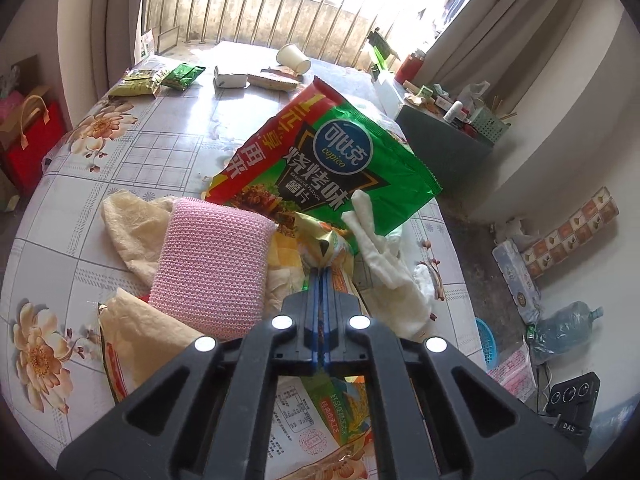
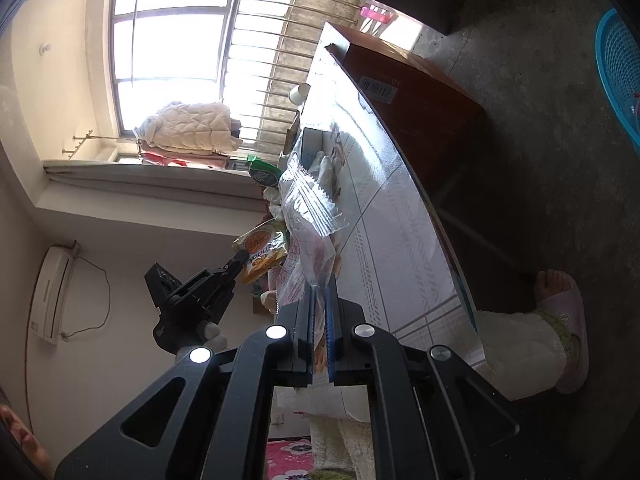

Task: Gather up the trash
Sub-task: 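Carry both bags to the blue basket and open both tools to release them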

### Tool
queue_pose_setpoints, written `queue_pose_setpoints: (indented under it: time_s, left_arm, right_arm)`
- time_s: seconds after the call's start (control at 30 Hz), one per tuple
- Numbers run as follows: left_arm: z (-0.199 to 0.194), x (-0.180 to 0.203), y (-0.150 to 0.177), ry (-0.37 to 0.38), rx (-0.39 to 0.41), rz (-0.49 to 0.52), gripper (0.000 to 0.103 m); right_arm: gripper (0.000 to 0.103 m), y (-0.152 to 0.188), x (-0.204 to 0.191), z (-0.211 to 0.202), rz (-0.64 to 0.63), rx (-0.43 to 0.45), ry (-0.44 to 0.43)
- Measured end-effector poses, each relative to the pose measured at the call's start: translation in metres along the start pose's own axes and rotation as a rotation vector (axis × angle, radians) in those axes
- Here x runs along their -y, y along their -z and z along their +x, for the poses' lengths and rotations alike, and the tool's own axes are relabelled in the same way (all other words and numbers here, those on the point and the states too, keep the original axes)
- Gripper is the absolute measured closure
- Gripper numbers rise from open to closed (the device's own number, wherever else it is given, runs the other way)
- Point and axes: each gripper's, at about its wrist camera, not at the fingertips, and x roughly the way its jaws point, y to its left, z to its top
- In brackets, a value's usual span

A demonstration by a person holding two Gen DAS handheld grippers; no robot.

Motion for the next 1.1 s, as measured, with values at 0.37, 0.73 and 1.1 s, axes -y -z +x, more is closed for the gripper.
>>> queue_pose_setpoints:
  time_s: [0.37, 0.73, 1.1]
  left_arm:
    - [-0.083, 0.033, 0.017, 0.075, 0.125, 0.107, 0.103]
    - [-0.049, 0.193, 0.047, 0.328, 0.007, 0.358, 0.103]
    - [0.123, 0.35, 0.125, 0.342, -0.369, 0.53, 0.103]
  right_arm:
    - [0.098, 0.002, -0.014, -0.053, -0.051, 0.106, -0.012]
    - [0.098, 0.005, 0.014, -0.206, -0.039, 0.503, 0.317]
    - [0.098, -0.023, 0.102, -0.226, 0.101, 0.571, 0.624]
